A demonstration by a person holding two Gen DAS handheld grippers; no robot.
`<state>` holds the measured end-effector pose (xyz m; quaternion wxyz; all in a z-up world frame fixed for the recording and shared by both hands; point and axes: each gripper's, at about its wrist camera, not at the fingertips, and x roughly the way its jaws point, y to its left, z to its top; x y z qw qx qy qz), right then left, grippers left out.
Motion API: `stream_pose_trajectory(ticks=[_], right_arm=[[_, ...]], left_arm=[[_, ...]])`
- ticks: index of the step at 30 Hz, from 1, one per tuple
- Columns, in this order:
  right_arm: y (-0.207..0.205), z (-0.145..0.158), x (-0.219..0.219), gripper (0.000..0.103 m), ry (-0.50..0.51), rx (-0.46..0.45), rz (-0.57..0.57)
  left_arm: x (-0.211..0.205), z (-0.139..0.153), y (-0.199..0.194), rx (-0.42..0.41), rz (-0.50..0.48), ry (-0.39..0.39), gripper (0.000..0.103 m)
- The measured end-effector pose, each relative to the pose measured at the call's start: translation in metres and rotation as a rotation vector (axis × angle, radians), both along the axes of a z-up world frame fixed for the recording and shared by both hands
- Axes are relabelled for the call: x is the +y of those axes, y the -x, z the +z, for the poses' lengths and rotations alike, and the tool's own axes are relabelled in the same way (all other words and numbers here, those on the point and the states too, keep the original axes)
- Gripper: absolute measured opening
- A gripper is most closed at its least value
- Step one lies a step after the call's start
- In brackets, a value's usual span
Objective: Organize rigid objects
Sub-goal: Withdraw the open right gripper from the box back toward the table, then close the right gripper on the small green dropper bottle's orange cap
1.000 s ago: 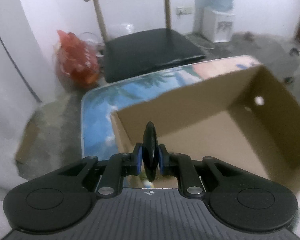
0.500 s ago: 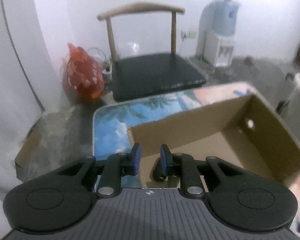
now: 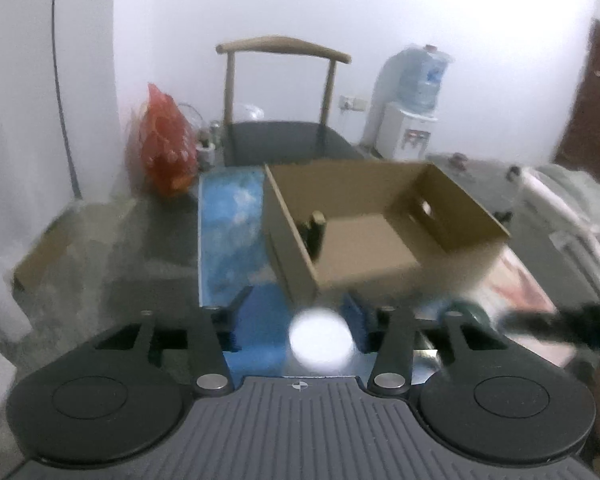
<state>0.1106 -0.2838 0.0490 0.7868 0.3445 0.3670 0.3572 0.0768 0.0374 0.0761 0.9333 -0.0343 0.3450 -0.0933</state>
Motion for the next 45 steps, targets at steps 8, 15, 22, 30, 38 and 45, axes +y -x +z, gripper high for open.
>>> stream_pose_trajectory(ticks=[8,15,22,30,38,45], right_arm=[[0.023,0.014,0.063,0.012,0.23,-0.093,0.125],[0.028,0.018,0.109,0.012,0.408,-0.164,0.202],[0.021,0.013,0.145,0.014,0.547,-0.194,0.253],[0.011,0.005,0.164,0.014,0.609,-0.204,0.283],[0.013,0.006,0.17,0.014,0.646,-0.234,0.296],[0.022,0.02,0.166,0.013,0.592,-0.269,0.308]], left_arm=[[-0.003,-0.054,0.027,0.034,-0.079,0.034,0.057],[-0.026,-0.094,0.03,0.05,-0.181,-0.036,0.057],[-0.05,-0.123,0.02,0.049,-0.208,-0.164,0.055],[-0.049,-0.13,0.009,0.075,-0.226,-0.172,0.047],[-0.051,-0.132,0.008,0.068,-0.223,-0.173,0.031],[-0.049,-0.114,0.023,0.03,-0.207,-0.203,0.031]])
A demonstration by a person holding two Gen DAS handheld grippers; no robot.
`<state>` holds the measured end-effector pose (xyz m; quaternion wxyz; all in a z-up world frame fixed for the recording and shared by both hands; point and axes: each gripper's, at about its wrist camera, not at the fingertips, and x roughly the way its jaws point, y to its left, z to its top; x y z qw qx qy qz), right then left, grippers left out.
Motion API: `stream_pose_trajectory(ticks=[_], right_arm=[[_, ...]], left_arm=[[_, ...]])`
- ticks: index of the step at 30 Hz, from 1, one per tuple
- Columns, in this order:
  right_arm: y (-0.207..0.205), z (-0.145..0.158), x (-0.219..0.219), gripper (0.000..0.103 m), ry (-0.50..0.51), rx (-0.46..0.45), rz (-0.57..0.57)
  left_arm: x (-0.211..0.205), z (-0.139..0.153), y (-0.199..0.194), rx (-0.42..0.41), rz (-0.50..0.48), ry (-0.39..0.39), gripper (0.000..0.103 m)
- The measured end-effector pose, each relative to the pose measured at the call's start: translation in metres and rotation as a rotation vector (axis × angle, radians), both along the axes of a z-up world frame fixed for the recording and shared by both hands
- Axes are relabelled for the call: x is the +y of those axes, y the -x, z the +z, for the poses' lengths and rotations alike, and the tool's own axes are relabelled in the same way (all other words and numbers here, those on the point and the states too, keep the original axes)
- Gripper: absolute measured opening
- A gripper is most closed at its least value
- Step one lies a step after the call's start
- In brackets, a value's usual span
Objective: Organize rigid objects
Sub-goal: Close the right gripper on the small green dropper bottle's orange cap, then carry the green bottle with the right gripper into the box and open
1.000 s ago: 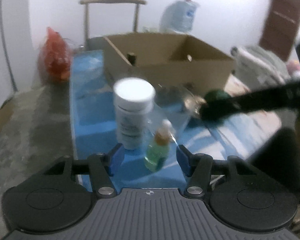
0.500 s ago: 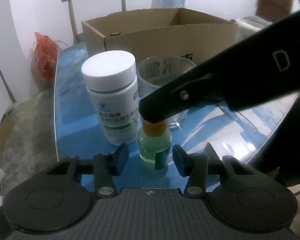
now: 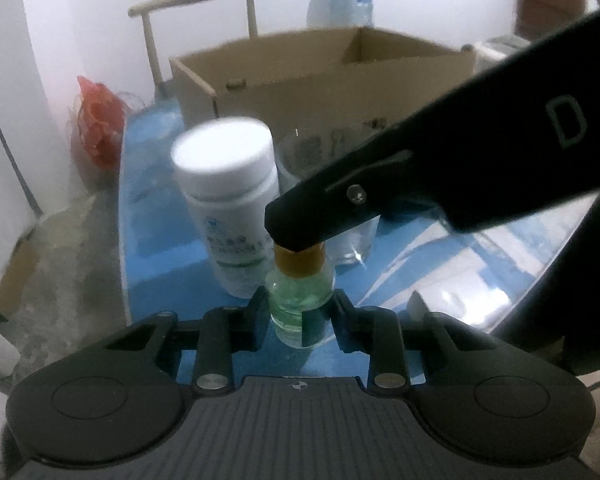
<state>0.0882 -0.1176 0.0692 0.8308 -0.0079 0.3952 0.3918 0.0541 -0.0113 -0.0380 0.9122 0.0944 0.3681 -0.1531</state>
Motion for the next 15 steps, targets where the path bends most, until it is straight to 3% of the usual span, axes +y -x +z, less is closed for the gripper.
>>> stream_pose_trajectory(ticks=[6,11,15], right_arm=[[0.013,0.058,-0.006,0.013,-0.121,-0.129,0.056],[-0.004,0.107,-0.013,0.013,-0.175,-0.273,0.048],[-0.043,0.12,-0.021,0.013,-0.177,-0.279,-0.008]], left_arm=[[0.008,0.066,0.011,-0.144,0.003,-0.035,0.031],[0.002,0.118,-0.016,-0.271,-0.013,-0.077,0.031],[-0.01,0.132,-0.064,-0.245,-0.062,-0.047,0.031]])
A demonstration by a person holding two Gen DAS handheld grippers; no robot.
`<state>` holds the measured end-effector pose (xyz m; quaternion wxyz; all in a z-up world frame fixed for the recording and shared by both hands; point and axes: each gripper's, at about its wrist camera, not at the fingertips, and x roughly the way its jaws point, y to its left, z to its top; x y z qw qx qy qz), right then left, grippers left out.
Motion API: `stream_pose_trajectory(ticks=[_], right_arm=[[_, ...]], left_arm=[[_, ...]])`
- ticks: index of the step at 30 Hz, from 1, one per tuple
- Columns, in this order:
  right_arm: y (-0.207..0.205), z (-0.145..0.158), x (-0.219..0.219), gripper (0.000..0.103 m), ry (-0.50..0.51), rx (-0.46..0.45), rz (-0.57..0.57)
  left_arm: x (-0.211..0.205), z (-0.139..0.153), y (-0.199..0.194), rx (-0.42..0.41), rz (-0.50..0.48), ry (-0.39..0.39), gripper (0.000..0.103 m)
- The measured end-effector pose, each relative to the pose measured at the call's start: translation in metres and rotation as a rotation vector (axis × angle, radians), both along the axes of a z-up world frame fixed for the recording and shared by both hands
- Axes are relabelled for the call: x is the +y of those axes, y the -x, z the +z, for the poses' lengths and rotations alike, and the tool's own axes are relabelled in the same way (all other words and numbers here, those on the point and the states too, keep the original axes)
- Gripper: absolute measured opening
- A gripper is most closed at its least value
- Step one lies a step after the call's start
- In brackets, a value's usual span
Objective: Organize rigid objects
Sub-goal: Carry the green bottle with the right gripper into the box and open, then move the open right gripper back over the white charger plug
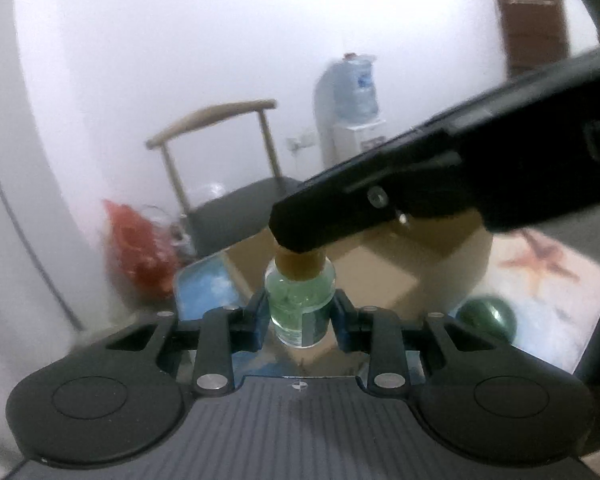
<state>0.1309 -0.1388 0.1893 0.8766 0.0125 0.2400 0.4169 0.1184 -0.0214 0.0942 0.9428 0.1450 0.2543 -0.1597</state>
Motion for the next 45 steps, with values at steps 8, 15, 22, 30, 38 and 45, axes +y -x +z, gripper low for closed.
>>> stream_pose_trajectory(ticks=[8,15,22,30,38,45], right_arm=[[-0.1,-0.044,-0.019,0.013,-0.029,0.241,-0.069],[-0.144,-0.097,-0.029,0.013,-0.054,0.386,-0.093],[-0.159,-0.136,-0.027,0.012,-0.057,0.489,-0.097],[-0.154,-0.134,-0.035,0.013,-0.067,0.507,-0.128],[-0.108,-0.097,-0.071,0.014,-0.113,0.403,-0.185],[-0.017,-0.082,-0.134,0.047,-0.191,0.328,-0.255]], left_arm=[[-0.029,-0.037,-0.098,0.22,-0.052,-0.034,0.031],[-0.035,-0.079,-0.138,0.413,-0.038,-0.05,0.031],[-0.034,-0.087,-0.139,0.445,-0.016,-0.086,0.034],[-0.029,-0.078,-0.139,0.427,0.004,-0.073,0.049],[-0.012,-0.034,-0.102,0.27,0.035,0.002,0.071],[0.02,-0.002,-0.019,0.165,0.016,0.158,0.096]])
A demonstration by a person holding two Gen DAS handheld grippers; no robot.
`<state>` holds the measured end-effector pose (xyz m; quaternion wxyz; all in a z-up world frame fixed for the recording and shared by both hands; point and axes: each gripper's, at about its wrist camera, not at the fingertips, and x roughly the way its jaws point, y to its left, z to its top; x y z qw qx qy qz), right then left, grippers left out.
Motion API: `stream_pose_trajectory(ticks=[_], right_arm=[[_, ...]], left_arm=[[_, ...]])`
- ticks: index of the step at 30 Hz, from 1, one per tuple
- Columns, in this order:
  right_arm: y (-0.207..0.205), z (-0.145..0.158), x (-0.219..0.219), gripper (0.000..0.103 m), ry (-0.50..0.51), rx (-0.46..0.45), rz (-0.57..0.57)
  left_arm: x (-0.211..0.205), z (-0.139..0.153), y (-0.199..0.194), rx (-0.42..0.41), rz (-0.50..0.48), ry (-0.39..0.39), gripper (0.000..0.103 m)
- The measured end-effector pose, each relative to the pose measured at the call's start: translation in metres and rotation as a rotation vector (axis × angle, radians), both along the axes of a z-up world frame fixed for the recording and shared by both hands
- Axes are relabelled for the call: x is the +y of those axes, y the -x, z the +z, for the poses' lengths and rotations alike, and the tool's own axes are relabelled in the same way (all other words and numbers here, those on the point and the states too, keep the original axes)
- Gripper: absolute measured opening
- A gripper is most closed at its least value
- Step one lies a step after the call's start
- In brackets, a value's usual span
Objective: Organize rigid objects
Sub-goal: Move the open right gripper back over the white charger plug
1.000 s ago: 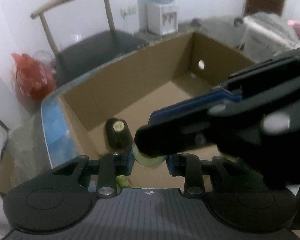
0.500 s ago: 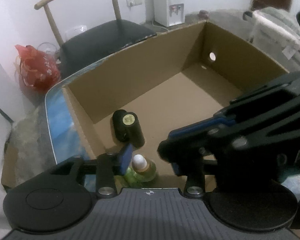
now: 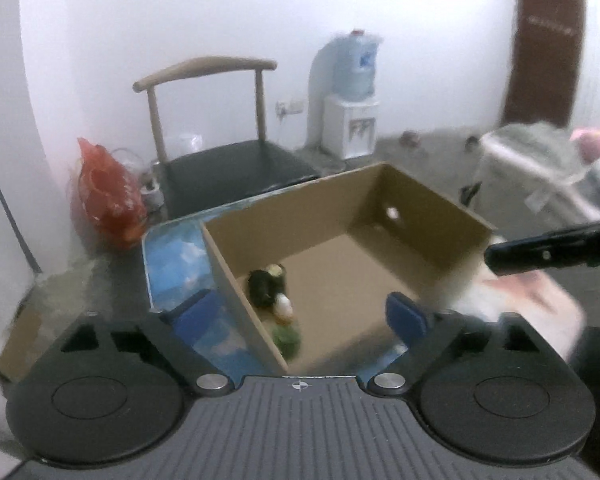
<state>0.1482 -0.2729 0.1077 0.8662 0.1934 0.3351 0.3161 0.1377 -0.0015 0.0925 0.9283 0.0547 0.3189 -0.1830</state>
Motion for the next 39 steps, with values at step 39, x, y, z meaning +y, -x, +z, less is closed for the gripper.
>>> stream_pose_trajectory(ticks=[39], right_arm=[[0.07,-0.151,-0.022,0.053,-0.238,0.489,-0.127]], left_arm=[[-0.104,-0.139,0.043,0.29,-0.162,-0.136,0.087]])
